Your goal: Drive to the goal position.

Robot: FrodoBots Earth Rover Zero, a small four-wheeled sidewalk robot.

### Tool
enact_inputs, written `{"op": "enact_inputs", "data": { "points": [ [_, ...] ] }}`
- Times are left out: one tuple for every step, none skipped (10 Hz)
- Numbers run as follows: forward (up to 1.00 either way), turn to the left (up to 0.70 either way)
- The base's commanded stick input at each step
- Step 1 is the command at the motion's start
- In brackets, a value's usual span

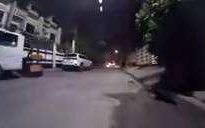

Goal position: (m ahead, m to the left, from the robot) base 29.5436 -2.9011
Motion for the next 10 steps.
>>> {"op": "enact_inputs", "data": {
  "points": [
    [0.7,-0.35],
    [0.7,-0.35],
    [0.7,-0.35],
    [0.7,-0.13],
    [0.7,-0.04],
    [0.7,-0.06],
    [0.7,-0.24],
    [0.7,-0.35],
    [0.7,-0.25],
    [0.7,-0.04]
  ]
}}
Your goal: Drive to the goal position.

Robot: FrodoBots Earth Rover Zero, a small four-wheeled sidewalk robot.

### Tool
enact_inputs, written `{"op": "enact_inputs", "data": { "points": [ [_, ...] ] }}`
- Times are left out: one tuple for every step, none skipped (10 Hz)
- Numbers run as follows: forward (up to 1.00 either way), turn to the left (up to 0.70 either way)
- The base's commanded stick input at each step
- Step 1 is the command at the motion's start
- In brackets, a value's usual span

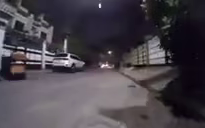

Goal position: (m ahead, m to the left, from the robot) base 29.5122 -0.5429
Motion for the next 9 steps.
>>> {"op": "enact_inputs", "data": {
  "points": [
    [0.7,0.0],
    [0.7,0.0],
    [0.7,0.0],
    [0.7,0.0],
    [0.7,0.0],
    [0.7,0.0],
    [0.7,0.0],
    [0.7,0.0],
    [0.7,0.0]
  ]
}}
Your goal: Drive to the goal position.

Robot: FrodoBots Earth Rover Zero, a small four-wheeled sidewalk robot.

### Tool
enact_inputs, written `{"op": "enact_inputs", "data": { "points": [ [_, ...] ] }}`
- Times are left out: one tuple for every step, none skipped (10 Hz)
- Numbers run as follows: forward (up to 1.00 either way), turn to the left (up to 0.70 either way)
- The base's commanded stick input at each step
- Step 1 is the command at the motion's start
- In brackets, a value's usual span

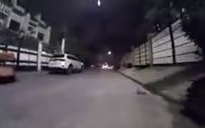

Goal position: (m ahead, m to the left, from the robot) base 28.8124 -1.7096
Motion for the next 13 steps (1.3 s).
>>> {"op": "enact_inputs", "data": {
  "points": [
    [0.7,0.0],
    [0.7,-0.35],
    [0.7,-0.35],
    [0.7,-0.35],
    [0.7,-0.35],
    [0.7,-0.35],
    [0.7,-0.35],
    [0.7,-0.35],
    [0.7,-0.19],
    [0.7,0.0],
    [0.7,0.0],
    [0.7,0.0],
    [0.7,0.0]
  ]
}}
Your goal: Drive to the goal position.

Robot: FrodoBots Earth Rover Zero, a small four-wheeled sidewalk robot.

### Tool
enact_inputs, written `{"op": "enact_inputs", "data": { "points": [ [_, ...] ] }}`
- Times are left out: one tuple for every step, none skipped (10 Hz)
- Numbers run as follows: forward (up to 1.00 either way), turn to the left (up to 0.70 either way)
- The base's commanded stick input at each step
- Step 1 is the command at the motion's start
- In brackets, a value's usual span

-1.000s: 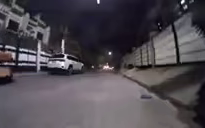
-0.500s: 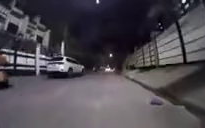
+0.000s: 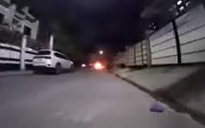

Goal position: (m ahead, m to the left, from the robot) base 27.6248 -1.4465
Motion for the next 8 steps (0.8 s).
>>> {"op": "enact_inputs", "data": {
  "points": [
    [0.7,0.0],
    [0.7,0.0],
    [0.7,0.0],
    [0.7,0.0],
    [0.7,0.0],
    [0.7,0.0],
    [0.7,0.0],
    [0.7,0.0]
  ]
}}
